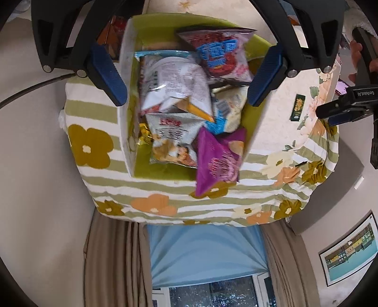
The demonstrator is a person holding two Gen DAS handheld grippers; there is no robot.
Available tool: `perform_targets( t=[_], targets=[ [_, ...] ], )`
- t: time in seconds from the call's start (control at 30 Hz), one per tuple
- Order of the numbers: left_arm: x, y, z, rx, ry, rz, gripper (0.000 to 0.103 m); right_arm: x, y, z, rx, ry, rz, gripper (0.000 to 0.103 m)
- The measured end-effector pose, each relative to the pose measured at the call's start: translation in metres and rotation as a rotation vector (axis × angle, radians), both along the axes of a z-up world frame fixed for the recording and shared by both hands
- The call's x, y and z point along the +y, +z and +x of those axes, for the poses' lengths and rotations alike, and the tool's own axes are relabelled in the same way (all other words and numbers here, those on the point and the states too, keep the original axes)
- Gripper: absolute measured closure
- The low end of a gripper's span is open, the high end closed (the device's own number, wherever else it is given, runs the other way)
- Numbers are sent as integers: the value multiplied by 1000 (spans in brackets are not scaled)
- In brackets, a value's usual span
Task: Organize snacks
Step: 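Move the left tool to the green cracker packet while the right tool approaches the pink pouch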
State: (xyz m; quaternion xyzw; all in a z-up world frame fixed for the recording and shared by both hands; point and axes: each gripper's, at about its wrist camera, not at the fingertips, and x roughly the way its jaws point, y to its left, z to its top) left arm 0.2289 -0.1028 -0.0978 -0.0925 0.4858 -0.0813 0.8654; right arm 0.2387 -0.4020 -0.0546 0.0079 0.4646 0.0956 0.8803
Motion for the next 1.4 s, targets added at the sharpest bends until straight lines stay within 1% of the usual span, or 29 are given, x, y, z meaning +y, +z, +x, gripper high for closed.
perform_targets(
  t=[0.07, 0.23, 0.43, 0.57, 0.67, 0.73, 0.87, 1.0, 1.1, 1.2, 1.3, 1.4],
  targets=[
    [20, 5, -6, -13, 17, 1, 1, 14, 8, -6, -28, 9, -3, 1],
    [68, 16, -13, -35, 26, 13, 1, 50, 21, -18, -60, 17, 1, 1],
    [129, 26, -27, -64, 30, 31, 1, 109, 38, -33, -118, -27, 18, 1],
    [166, 26, -34, -75, 17, 51, 1, 153, 41, -41, -131, -46, 17, 1],
    [190, 23, -36, -84, -3, 71, 1, 178, 38, -47, -134, -78, 21, 1],
    [202, 18, -37, -86, -10, 83, 1, 197, 33, -51, -129, -118, 17, 1],
    [219, 3, -36, -88, -27, 139, 1, 221, 19, -58, -106, -162, 26, 1],
    [223, -17, -31, -57, -54, 145, 1, 243, -2, -67, -82, -210, 17, 1],
    [215, -35, -26, -31, -75, 151, 1, 254, -21, -72, -62, -244, 3, 1],
    [201, -64, -15, 10, -110, 170, 1, 261, -47, -74, -34, -278, -20, 1],
    [186, -91, -3, 46, -123, 181, 1, 261, -73, -75, -14, -306, -31, 1],
    [172, -124, 17, 105, -122, 168, 7, 258, -103, -71, 13, -327, -42, 2]
  ],
)
